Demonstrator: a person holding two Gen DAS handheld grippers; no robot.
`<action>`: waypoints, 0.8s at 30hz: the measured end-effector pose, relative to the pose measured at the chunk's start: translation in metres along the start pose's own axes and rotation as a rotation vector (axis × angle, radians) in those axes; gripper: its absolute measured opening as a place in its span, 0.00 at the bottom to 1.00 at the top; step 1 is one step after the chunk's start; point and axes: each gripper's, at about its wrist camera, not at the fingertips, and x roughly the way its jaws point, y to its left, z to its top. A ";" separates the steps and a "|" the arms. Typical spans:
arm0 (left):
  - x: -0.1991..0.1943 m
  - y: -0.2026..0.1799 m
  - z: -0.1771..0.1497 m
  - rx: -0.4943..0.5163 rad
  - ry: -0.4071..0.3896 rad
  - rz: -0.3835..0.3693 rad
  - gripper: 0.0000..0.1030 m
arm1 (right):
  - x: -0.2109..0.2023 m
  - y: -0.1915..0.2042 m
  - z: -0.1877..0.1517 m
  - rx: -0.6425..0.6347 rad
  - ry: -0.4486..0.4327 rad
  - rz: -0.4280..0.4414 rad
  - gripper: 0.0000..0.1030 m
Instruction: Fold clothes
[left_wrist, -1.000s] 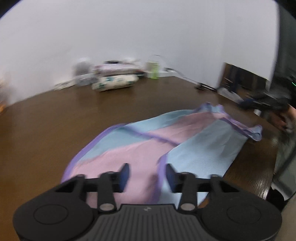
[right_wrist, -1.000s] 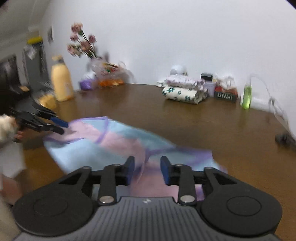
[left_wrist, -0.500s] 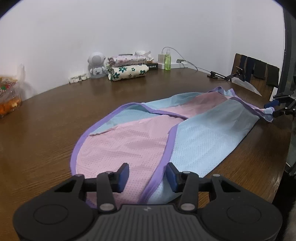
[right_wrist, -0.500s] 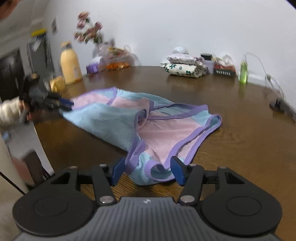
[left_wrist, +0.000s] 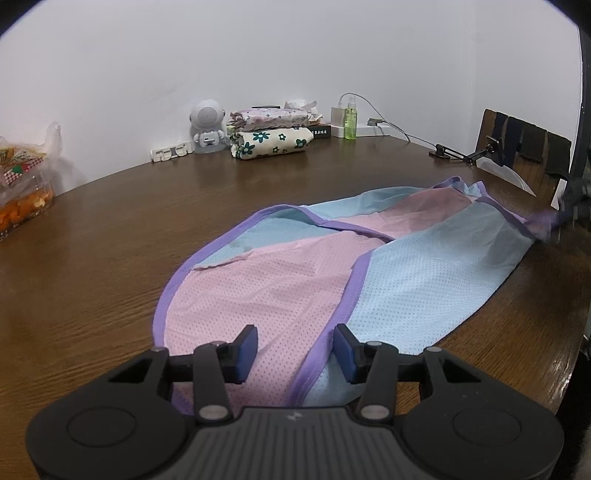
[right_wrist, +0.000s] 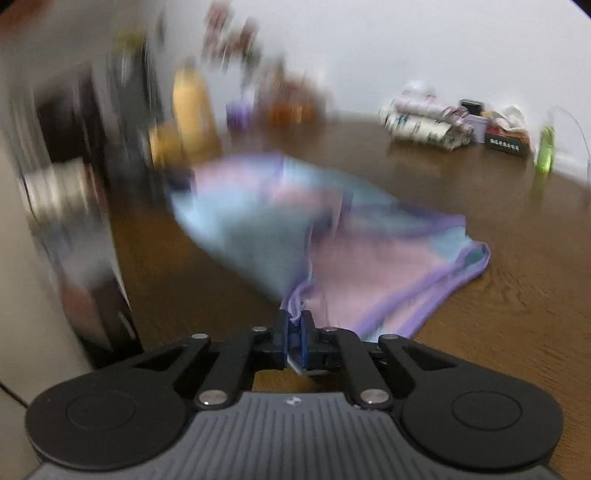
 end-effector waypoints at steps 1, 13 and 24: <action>0.001 0.000 0.001 0.001 0.001 0.001 0.44 | -0.002 -0.011 0.005 0.050 -0.016 -0.007 0.05; -0.033 0.013 0.001 -0.134 -0.080 -0.030 0.42 | -0.001 0.018 0.019 0.012 -0.115 -0.261 0.48; -0.022 0.002 -0.020 -0.147 -0.043 -0.061 0.37 | 0.092 0.037 0.010 -0.060 0.048 -0.294 0.41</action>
